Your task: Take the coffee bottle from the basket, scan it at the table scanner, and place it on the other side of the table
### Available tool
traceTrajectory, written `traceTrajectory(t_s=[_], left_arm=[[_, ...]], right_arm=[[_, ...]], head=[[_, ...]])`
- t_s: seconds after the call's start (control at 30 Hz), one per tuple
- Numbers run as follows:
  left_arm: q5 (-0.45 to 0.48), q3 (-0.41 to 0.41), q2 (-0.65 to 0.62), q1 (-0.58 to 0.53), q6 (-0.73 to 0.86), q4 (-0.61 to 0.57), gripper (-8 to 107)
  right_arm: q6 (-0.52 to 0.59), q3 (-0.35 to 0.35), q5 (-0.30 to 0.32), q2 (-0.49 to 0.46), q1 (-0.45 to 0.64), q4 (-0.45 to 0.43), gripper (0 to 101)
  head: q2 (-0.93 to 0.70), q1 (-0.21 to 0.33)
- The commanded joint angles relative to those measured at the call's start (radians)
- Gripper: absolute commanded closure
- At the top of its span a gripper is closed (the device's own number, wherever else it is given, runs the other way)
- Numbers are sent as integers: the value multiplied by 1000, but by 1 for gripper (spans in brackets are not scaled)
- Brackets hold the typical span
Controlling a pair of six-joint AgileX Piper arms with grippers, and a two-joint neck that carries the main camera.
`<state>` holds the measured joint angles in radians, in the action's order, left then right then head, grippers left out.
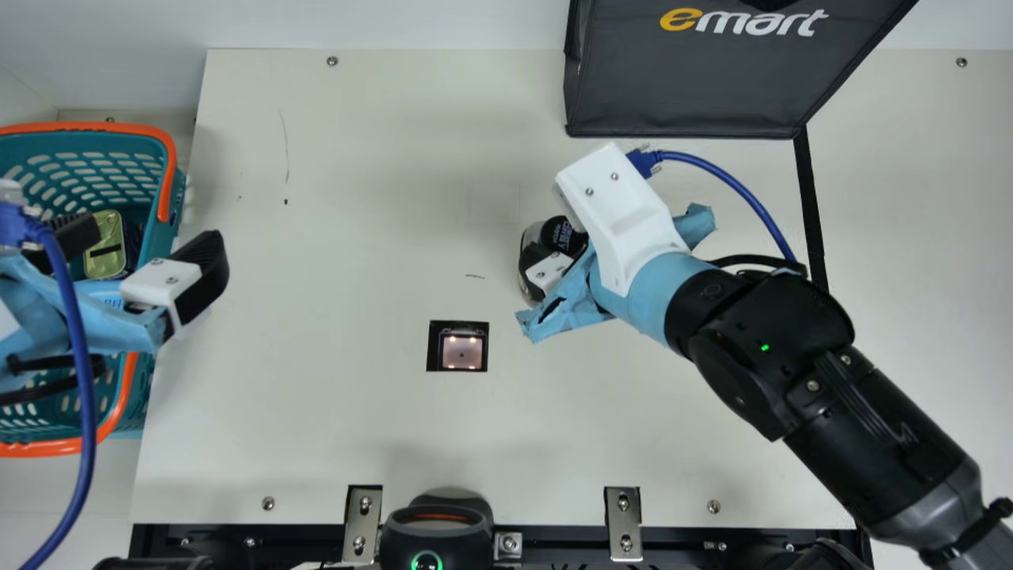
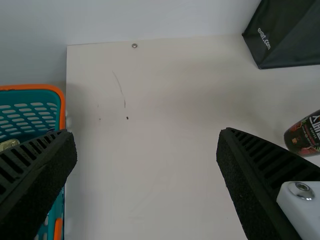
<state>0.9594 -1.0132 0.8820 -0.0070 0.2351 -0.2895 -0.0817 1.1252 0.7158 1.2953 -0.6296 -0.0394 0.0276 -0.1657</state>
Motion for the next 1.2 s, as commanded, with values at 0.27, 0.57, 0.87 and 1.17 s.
traceTrajectory(t_s=[0.27, 0.57, 0.87, 1.17], left_arm=[[0, 0, 0, 0, 0, 0, 9], [0, 0, 0, 0, 0, 0, 9], [0, 0, 0, 0, 0, 0, 9], [0, 0, 0, 0, 0, 0, 9]], right_arm=[[-41, 47, 52, 6, 42, -43, 101], [-50, 7, 54, -25, 238, -50, 101], [18, -23, 51, -58, 502, -4, 101], [171, -24, 34, -49, 750, 90, 101]], head=[[210, 27], [349, 27], [349, 27], [349, 27]])
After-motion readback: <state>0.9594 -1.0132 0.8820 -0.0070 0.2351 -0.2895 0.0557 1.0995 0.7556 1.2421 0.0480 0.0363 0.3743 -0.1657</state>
